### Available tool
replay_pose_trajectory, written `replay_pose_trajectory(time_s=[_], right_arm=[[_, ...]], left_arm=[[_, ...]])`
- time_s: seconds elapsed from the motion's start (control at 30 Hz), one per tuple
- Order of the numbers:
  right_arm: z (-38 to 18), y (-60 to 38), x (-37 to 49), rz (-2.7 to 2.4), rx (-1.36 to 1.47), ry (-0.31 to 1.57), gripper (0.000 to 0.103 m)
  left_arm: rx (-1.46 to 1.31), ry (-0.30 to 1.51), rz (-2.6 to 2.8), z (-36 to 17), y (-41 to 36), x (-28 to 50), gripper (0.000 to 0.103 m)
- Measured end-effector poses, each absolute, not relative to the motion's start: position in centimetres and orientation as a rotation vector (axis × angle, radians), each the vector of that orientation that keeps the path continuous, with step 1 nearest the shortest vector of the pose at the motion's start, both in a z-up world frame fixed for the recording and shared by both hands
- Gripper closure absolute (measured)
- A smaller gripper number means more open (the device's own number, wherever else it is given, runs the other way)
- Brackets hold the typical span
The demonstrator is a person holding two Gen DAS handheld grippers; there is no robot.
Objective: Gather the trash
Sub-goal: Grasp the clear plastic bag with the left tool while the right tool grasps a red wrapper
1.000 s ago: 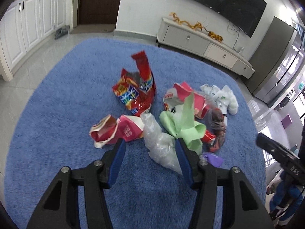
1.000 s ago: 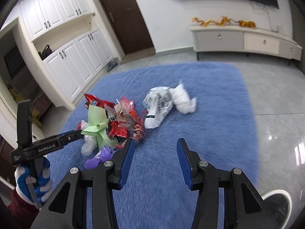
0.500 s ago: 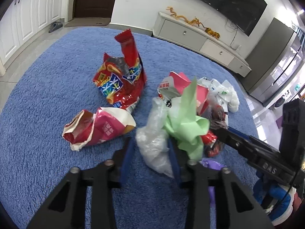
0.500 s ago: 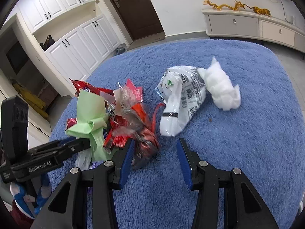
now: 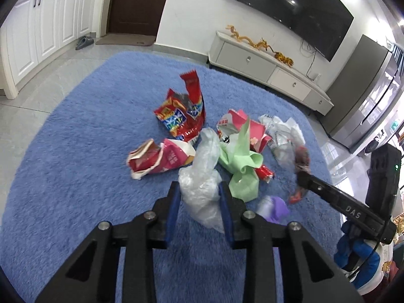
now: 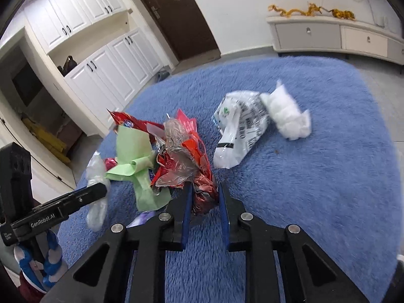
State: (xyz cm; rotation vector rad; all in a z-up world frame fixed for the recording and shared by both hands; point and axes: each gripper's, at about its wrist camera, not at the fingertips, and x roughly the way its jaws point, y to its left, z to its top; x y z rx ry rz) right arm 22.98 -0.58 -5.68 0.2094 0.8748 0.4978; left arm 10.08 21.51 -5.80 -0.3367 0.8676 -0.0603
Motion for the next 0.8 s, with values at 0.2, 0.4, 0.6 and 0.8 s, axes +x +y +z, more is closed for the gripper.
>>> replay_pose_trajectory(time_s=[0.2,0.4,0.6,0.8], right_arm=[[-2.4,-3.9,19.0,0.471,0.234,0.777,0.083],[1.2,-7.7,14.2,0.452,0.256,0.675,0.083],[4.0,-11.0,10.1,0.428,0.266,0.594,0.083],[4.8,-14.6,6.6,0.393,0.307,0.549,0.083]], left_arm=[[-0.323,0.809,-0.058,-2.8,21.0,7.3,0.074],[-0.288,0.744,-0.047,0.7,20.0,4.3,0.074],[-0.255,0.694,-0.069,3.6,17.9,2.3,0.074],[-0.181,0.661,-0.117,5.6,14.1,0.5,0.074]])
